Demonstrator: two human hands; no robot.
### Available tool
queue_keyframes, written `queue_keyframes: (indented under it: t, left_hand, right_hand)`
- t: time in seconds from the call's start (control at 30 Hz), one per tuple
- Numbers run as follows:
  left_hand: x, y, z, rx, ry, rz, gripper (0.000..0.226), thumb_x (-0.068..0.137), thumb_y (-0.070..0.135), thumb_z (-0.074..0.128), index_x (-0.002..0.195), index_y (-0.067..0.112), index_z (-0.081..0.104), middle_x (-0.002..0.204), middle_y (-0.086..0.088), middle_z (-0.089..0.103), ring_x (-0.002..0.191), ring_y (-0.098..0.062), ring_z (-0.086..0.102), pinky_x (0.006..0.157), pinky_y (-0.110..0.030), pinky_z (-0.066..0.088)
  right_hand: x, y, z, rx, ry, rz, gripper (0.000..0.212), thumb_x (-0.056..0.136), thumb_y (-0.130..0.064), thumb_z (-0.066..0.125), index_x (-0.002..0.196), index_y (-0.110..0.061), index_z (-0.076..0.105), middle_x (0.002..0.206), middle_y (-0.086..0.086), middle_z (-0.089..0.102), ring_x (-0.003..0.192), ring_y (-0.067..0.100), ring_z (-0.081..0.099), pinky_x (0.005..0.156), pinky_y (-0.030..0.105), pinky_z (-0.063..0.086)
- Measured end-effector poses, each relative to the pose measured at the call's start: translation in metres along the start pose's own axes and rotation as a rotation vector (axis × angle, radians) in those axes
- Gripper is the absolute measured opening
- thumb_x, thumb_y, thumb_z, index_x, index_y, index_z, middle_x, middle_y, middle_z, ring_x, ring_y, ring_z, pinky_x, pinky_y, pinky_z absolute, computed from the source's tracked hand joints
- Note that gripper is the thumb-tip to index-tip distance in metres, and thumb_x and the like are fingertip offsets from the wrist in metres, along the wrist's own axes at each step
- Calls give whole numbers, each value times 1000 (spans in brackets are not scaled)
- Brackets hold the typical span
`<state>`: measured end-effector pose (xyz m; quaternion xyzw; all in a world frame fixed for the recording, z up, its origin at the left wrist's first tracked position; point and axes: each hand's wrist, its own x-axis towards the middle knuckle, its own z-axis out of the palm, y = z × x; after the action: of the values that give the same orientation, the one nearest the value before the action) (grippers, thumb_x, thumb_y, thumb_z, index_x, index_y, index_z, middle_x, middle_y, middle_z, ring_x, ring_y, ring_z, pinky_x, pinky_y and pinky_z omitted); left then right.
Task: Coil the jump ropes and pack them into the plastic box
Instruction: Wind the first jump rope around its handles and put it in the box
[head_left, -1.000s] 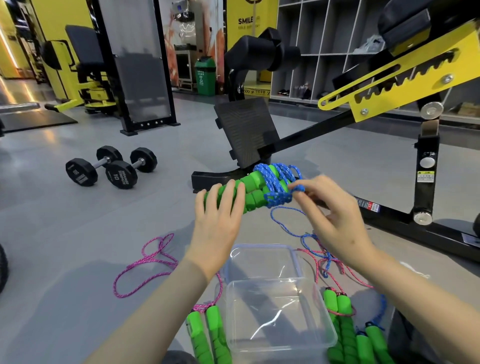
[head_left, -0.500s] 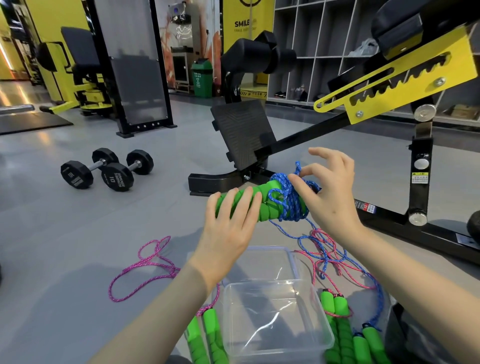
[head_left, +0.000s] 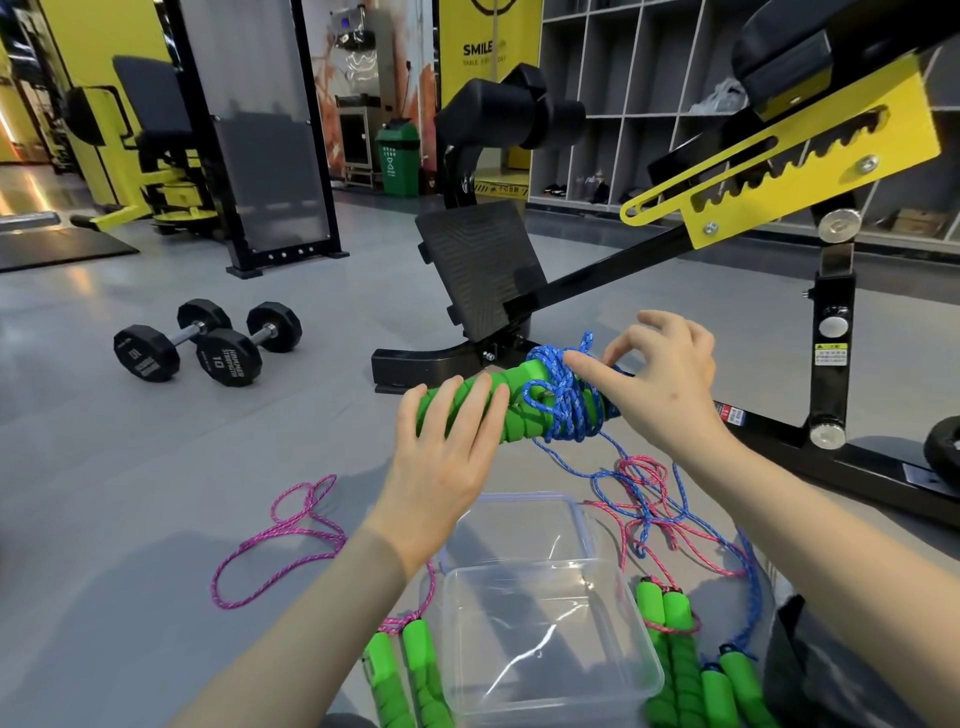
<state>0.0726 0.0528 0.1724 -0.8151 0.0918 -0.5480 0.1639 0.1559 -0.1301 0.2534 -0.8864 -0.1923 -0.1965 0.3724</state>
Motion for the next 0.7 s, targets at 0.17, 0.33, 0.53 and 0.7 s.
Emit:
queue_keyframes:
  t: [0.17, 0.33, 0.53, 0.7]
  left_hand:
    - [-2, 1, 3, 15, 9, 12, 38, 99, -6, 26, 125, 0, 52, 119, -17, 64, 103, -36, 59, 86, -50, 50]
    - [-5, 5, 6, 9, 44, 42, 34, 98, -6, 30, 121, 1, 54, 114, -16, 66, 100, -34, 59, 83, -49, 51]
    - [-9, 6, 7, 11, 8, 55, 36, 97, -6, 29, 122, 0, 54, 116, -17, 65, 104, -34, 54, 84, -50, 49]
    - [-10, -1, 3, -6, -30, -2, 43, 98, -8, 20, 122, 0, 55, 115, -17, 65, 101, -35, 61, 84, -50, 51]
  right_hand:
    - [1, -3, -1, 114, -79, 66, 29, 79, -47, 67, 70, -20, 62, 139, 4, 41, 135, 19, 18, 106, 37, 21]
    - [4, 2, 15, 469, -166, 293, 14, 79, -25, 70, 68, -22, 61, 124, 12, 55, 112, 32, 54, 90, 47, 50]
    - [-8, 1, 27, 241, 52, 6, 14, 83, -2, 58, 92, -11, 65, 145, 5, 34, 139, 21, 17, 112, 42, 21]
    - [-7, 19, 26, -172, 134, -576, 10, 79, -7, 58, 82, -7, 68, 131, 16, 52, 129, 35, 26, 110, 59, 17]
